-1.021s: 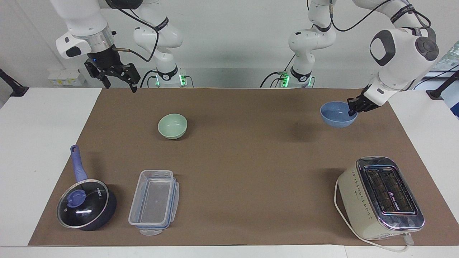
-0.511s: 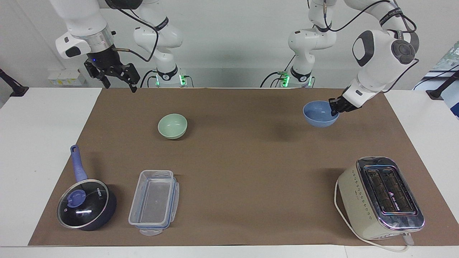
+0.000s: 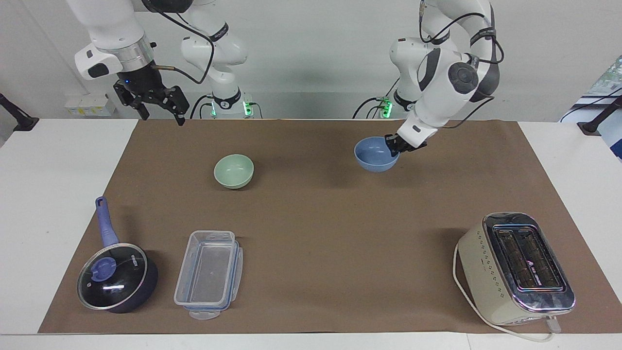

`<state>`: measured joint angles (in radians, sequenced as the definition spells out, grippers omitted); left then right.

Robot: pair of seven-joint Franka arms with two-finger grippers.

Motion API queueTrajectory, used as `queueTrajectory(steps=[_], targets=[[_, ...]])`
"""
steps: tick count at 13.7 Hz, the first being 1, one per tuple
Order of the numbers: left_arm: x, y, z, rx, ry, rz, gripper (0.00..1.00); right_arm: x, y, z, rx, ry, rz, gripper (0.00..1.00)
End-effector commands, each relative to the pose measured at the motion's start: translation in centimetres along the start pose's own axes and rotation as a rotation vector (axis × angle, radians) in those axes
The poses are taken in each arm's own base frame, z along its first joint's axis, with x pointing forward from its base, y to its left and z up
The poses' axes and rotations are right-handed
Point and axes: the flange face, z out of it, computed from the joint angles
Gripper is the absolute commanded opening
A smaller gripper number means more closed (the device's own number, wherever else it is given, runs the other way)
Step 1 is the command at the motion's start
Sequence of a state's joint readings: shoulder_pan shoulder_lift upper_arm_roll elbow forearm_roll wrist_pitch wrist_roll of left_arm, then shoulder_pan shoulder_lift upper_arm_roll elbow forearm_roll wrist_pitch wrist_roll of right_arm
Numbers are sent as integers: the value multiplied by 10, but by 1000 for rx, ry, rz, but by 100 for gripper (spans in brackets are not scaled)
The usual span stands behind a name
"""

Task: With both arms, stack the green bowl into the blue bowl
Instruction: 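Slide the blue bowl with the left gripper toward the table center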

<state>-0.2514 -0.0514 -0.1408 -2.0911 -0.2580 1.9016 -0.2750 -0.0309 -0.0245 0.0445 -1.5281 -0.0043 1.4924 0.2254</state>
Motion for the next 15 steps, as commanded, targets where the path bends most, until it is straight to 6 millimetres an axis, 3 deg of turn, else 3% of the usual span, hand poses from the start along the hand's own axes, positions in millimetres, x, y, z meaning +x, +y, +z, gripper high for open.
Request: queueTrajectory(steps=[1,6,7,9,10,11,13,15], targets=[[-17,19,47,-21,14,-6,0,-6,5,0,1,2,-11,100],[-40,46,115,-45,8,-5,0,-6,4,-1,-1,2,-14,100],[-40,43,123,-44,6,-14,0,-6,4,0,-1,1,-14,100],[-50,59,130,-63,-10,-5,0,-6,4,0,0,-1,-14,100],[-48,60,138,-65,-13,-13,23,-6,5,-1,0,0,-13,100],[-50,64,140,-63,-15,-6,99,-5,5,0,0,-1,-13,100],[-50,70,130,-72,-7,-18,100,-6,5,-1,0,-3,-12,100],[-45,65,99,-84,-24,-7,100,-6,5,-1,0,-1,-11,100]])
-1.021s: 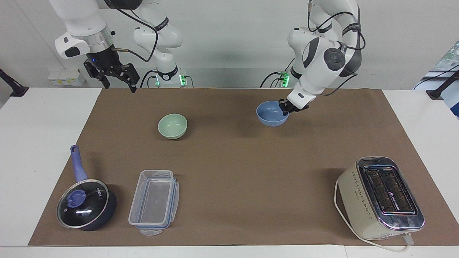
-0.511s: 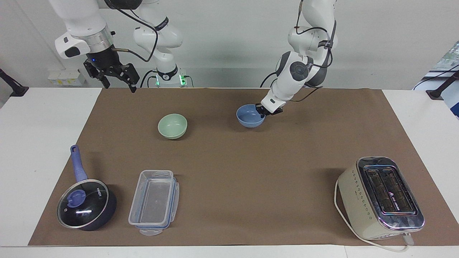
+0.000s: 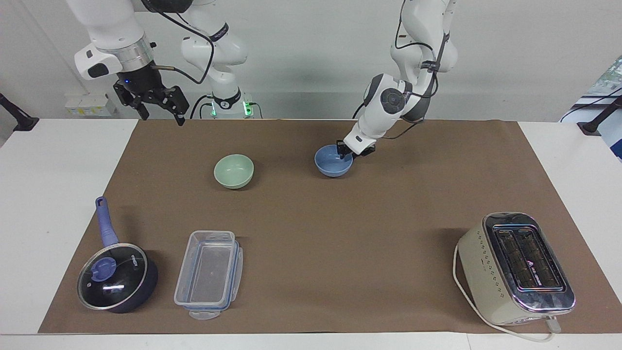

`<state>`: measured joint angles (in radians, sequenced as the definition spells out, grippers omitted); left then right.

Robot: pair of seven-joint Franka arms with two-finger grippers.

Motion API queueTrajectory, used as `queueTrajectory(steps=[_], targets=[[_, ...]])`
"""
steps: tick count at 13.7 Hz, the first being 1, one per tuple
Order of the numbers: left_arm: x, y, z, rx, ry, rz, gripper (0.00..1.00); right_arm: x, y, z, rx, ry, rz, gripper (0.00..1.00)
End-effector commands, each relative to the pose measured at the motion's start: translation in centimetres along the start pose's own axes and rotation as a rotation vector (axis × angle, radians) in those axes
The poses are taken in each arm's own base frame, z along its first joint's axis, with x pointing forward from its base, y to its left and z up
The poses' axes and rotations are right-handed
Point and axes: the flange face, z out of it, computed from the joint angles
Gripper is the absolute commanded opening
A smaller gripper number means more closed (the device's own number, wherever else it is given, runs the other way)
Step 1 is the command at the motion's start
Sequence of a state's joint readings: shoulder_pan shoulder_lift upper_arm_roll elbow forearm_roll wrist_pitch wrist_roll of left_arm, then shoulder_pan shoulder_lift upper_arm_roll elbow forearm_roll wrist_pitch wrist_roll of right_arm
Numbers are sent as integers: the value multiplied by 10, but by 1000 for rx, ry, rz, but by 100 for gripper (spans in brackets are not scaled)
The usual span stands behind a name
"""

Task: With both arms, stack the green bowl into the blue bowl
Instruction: 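Slide the blue bowl with the left gripper toward the table center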

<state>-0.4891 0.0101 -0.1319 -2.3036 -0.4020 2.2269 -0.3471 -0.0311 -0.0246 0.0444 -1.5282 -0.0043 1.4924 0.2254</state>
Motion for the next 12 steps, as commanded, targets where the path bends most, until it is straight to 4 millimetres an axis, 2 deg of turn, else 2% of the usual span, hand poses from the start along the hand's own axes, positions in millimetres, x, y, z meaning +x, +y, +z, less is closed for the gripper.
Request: queueTrajectory(steps=[1,4,8,11,12], targets=[[13,-10,-51,-31,-9,-28,100,-6,5,0,0,-3,-11,100],[35,-30,-99,0,3,-24,100,-6,5,0,0,-1,-14,100],[64,-70,-173,18,96,0,100,-14,6,8,-4,-13,-48,100],[80,-98,-224,76,187,33,100,-23,9,33,2,23,-86,100],[85,-112,-244,92,206,59,100,-26,12,48,0,17,-100,100]])
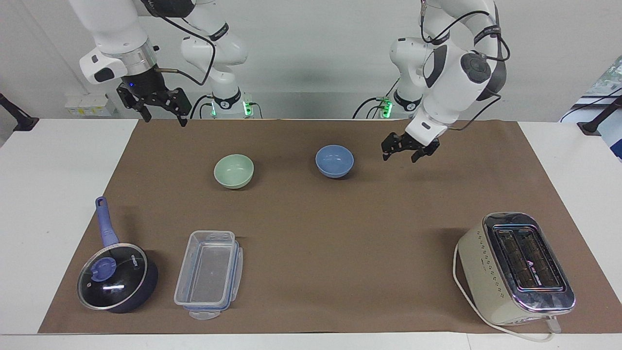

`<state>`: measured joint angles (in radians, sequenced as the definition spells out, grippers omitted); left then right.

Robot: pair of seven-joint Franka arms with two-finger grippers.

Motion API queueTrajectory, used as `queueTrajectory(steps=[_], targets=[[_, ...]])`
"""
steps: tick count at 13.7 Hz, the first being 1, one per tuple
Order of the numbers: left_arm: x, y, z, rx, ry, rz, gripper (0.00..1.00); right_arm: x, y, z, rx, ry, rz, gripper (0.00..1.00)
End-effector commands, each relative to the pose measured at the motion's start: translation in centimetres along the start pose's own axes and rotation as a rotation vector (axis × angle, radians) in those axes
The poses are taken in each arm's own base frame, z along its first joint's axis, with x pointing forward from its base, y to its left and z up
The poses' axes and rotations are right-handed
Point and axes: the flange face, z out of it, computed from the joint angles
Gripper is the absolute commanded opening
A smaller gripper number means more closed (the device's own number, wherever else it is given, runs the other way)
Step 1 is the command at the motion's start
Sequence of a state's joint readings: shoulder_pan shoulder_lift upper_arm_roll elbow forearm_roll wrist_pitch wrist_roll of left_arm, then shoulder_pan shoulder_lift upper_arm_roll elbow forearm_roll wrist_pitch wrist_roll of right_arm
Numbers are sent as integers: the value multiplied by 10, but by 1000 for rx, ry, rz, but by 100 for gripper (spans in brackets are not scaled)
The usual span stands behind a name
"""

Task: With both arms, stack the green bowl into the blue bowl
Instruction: 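Withdraw the left gripper while the right gripper reaches the green bowl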

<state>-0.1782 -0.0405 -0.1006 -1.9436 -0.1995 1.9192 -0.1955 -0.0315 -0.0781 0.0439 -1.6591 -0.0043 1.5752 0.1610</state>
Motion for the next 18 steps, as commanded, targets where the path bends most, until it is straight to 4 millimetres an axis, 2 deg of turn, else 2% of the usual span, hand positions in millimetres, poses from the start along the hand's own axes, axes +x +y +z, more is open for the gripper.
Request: queueTrajectory(steps=[1,2,4,6,10,11,13,14,17,18], targets=[[19,-38,-44,68,31,104,100,-21,12,38,4,11,-40,100],[23,-53,-58,97,51,134,100,-23,13,52,5,17,-50,100],[27,-81,-83,109,62,85,100,-25,13,83,14,10,-61,100],[27,-101,-96,114,55,45,100,-28,9,125,37,9,-66,100],[19,-105,-129,202,23,84,100,-41,-3,220,52,57,-102,100],[18,-105,-133,208,33,136,100,-44,-3,231,53,55,-121,100],[18,-107,-135,205,40,134,100,-49,-6,241,51,36,-153,100],[18,-110,-135,200,39,123,100,-51,-4,259,49,15,-170,100],[18,-111,-135,193,23,116,100,-54,-5,274,88,1,-218,100],[18,-107,-142,191,12,119,100,-54,-5,283,90,-13,-236,100]])
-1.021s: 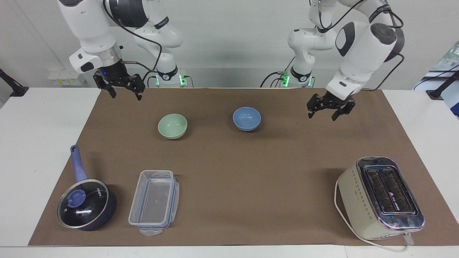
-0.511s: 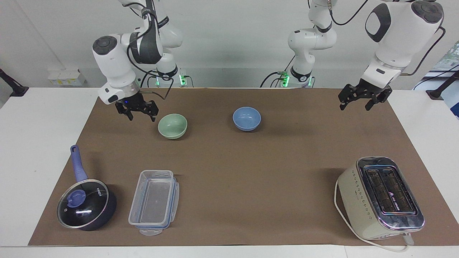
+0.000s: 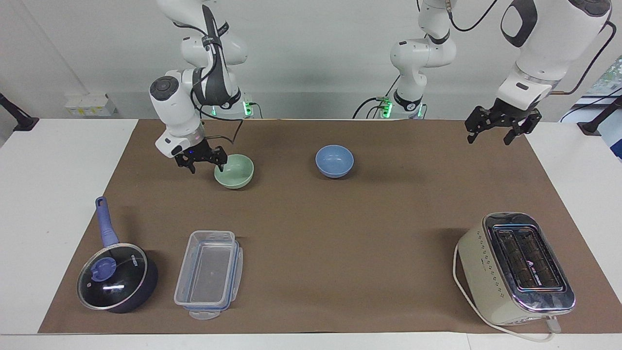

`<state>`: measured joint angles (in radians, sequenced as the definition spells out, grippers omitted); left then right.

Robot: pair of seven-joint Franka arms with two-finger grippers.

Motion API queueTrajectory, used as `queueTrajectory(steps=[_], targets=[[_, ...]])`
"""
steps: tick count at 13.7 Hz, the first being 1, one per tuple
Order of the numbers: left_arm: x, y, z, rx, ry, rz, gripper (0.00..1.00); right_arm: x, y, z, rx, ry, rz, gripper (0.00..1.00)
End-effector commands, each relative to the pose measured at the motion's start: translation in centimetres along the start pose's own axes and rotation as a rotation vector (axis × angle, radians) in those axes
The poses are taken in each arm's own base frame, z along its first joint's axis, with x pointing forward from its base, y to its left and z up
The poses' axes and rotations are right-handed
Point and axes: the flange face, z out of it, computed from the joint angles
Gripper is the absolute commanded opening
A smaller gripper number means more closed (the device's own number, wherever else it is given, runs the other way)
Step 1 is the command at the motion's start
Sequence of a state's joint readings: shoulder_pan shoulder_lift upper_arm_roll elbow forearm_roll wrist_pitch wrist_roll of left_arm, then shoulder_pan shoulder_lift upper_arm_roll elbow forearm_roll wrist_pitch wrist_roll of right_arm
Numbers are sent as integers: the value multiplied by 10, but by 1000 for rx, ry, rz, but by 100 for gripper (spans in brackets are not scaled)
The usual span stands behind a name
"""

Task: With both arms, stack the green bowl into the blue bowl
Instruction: 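Grasp the green bowl rim with the right gripper and lift it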

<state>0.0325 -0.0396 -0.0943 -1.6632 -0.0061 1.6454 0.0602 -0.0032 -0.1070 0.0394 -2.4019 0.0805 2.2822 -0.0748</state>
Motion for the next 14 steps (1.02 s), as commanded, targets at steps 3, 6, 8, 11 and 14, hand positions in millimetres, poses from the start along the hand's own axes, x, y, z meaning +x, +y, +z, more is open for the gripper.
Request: queueTrajectory(steps=[3,6,8,11,14], targets=[[4,-2,-15,-43,-94,3,100,-1,3,30,40,-29,-70,100],[6,-2,-14,-45,-87,-29,100,-2,3,36,46,-41,-72,94],[13,-3,-11,-42,-91,-30,100,-3,1,41,48,-51,-82,87],[11,-1,-12,-35,-71,-30,100,-4,3,41,53,-52,-139,52],[11,-3,-12,-35,-70,-33,100,-3,3,40,93,-50,-130,3]])
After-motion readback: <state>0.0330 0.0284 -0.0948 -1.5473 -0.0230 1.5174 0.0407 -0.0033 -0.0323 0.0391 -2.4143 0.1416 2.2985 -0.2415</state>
